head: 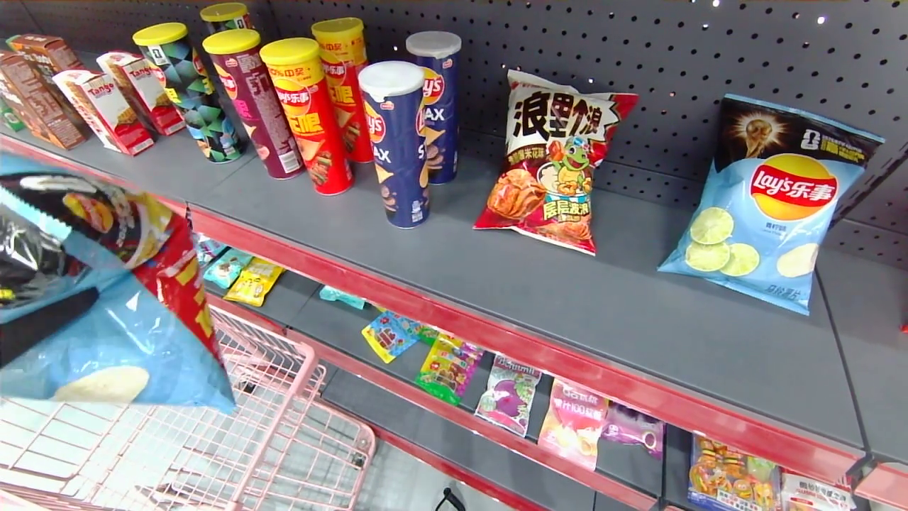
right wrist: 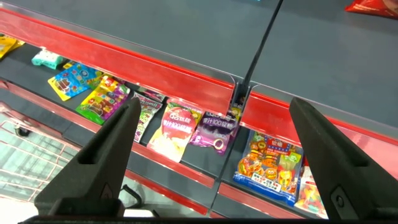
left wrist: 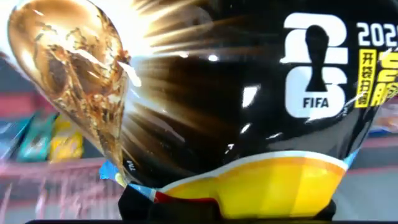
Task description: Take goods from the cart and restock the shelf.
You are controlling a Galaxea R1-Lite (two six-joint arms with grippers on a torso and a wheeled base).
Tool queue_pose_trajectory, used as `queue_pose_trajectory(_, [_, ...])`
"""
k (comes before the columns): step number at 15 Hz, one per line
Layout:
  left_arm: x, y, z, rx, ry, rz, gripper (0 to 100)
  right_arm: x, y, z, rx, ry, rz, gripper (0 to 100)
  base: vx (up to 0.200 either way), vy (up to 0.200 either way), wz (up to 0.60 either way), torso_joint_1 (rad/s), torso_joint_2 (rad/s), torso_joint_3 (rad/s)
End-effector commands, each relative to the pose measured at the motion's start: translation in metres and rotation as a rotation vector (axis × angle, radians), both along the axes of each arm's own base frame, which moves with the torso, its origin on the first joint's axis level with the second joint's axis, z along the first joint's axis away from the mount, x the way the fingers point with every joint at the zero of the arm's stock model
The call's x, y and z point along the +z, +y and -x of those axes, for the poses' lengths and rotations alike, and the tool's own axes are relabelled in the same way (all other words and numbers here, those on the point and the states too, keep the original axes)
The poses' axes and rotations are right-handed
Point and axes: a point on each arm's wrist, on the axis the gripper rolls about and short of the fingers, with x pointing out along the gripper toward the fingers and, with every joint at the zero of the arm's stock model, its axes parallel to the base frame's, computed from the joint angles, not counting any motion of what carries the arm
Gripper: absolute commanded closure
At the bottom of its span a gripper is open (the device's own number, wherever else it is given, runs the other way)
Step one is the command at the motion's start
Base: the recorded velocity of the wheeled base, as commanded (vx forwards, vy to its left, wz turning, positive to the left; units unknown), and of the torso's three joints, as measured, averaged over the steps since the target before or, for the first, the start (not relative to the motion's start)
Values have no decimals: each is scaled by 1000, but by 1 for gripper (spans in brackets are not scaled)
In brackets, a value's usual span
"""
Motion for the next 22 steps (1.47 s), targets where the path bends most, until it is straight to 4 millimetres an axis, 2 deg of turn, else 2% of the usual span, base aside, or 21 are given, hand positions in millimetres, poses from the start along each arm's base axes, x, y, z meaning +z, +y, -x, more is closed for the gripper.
queue_pose_trajectory(1, [29,-32,-41,-311,13,-15,100,0,0,0,1,1,0,0,0,0,0,0,0,0])
queue_pose_trajectory(4, [34,-86,-59,-574,86,-4,100,0,0,0,1,1,0,0,0,0,0,0,0,0])
queue_pose_trajectory(6, [31,-119,-61,-637,103,-18,100,0,0,0,1,1,0,0,0,0,0,0,0,0])
queue_pose_trajectory(7, [25,-139,-54,-660,117,-30,100,0,0,0,1,1,0,0,0,0,0,0,0,0])
queue_pose_trajectory(10, [16,-207,-45,-594,136,64,100,0,0,0,1,1,0,0,0,0,0,0,0,0])
queue_pose_trajectory(12, [7,-240,-47,-525,161,68,100,0,0,0,1,1,0,0,0,0,0,0,0,0])
queue_pose_trajectory(13, [2,-270,-40,-503,185,64,100,0,0,0,1,1,0,0,0,0,0,0,0,0])
queue_pose_trajectory(15, [-6,-311,-23,-523,212,26,100,0,0,0,1,1,0,0,0,0,0,0,0,0])
queue_pose_trajectory(19, [-19,-367,-29,-520,223,-1,100,0,0,0,1,1,0,0,0,0,0,0,0,0])
queue_pose_trajectory(20, [-23,-374,-31,-500,225,-15,100,0,0,0,1,1,0,0,0,0,0,0,0,0])
queue_pose_trajectory(22, [-35,-373,-39,-444,238,-43,100,0,0,0,1,1,0,0,0,0,0,0,0,0])
